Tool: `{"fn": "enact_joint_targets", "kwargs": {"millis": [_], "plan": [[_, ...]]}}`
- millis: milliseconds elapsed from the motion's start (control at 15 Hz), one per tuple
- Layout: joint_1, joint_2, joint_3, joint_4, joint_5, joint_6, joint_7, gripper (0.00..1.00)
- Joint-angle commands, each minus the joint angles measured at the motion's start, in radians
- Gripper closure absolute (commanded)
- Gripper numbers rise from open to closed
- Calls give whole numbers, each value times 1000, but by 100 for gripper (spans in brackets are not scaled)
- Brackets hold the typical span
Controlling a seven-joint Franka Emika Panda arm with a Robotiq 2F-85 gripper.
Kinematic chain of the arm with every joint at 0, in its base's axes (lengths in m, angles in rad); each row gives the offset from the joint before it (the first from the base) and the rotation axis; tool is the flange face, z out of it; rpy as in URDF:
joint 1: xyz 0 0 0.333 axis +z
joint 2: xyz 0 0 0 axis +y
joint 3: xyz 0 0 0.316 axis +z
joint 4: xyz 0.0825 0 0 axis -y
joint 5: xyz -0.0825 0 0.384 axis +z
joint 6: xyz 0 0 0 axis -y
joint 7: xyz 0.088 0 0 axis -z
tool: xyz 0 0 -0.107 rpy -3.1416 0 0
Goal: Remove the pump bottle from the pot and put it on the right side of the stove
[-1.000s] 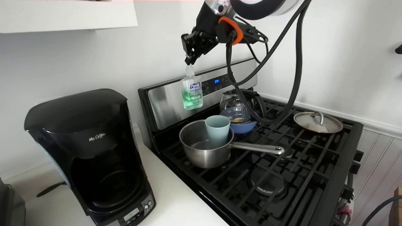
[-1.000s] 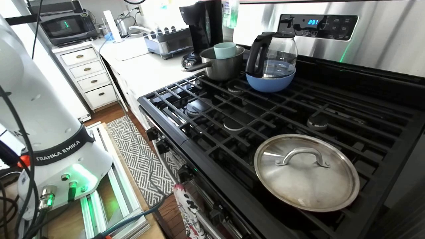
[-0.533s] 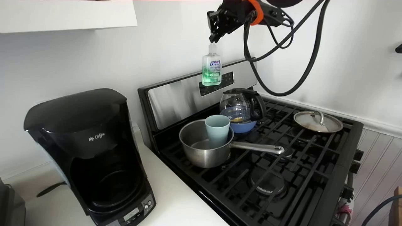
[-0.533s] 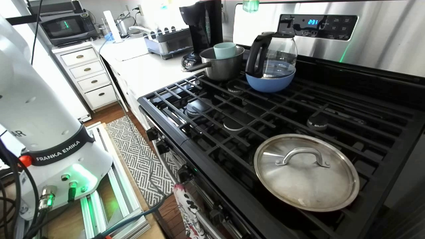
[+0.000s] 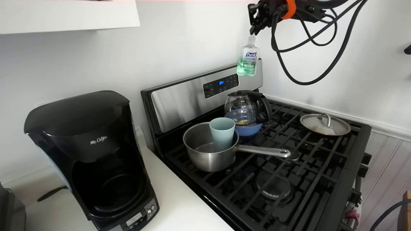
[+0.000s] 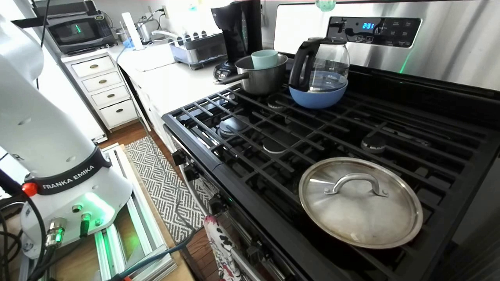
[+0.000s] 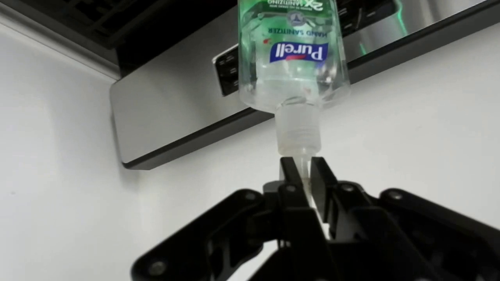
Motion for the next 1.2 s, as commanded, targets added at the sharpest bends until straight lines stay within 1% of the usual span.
{"fn": "enact_joint_targets", "kwargs": {"millis": [0,200,400,467,533,667,867,933,1133], "plan": [[-83,-59,3,-67,-66,11,124,97],[-146,-49,6,-78,-87,15,167,97],[-206,-23,11,-81,-131,21,215,97],[-206,-12,6,-82,-126,19,203,97],[-185,-20,-1,-74,-89,0,157,86],[-196,-10,-1,-79,-89,0,157,86],[-196,-5,1,-79,-89,0,159,86],[-196,-5,1,-79,-89,0,159,97],[-294,60,59,-29,-276,22,339,97]]}}
